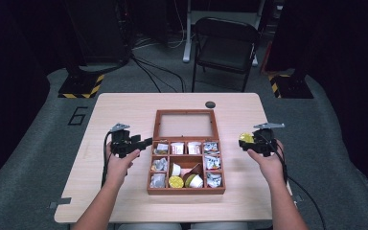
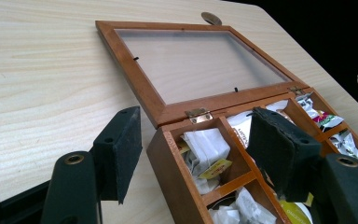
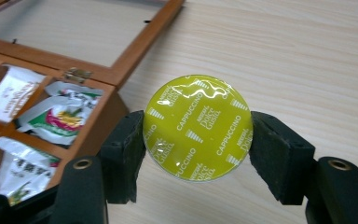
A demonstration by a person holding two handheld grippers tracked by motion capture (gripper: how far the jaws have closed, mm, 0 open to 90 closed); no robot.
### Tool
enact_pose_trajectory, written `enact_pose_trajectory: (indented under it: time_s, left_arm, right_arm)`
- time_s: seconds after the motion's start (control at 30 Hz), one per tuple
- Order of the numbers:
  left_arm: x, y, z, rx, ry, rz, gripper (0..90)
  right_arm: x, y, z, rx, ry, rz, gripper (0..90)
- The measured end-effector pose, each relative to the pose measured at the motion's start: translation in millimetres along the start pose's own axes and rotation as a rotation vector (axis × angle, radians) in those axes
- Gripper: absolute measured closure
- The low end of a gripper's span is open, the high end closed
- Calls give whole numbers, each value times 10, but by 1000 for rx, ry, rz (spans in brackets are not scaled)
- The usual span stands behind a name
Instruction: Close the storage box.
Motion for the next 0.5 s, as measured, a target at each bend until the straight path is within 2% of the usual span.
enact_pose_trajectory:
  time_s: [0.17,0.23,0.37,0.5]
  left_arm:
    - [8,21,-11,9,-5,-1,349]
    - [2,17,-5,6,-1,-1,349]
    - [-10,3,1,-3,1,1,349]
    - [-12,5,-6,-1,-1,2,349]
  right_arm:
    - [10,-164,69,-46,7,22,373]
    - [6,-222,103,-54,10,34,373]
    - [0,-323,178,-64,30,89,373]
    - [-23,-406,249,-82,41,104,373]
Point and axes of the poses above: each handheld gripper's, and its own axes: x roughly backward along the jaws, z roughly out of its underside, y roughly to its left, the point moved 9 cm from there along -x, roughly forward along the jaws, and after that the axes turned 13 degrees about -z, right-handed, at the moved point
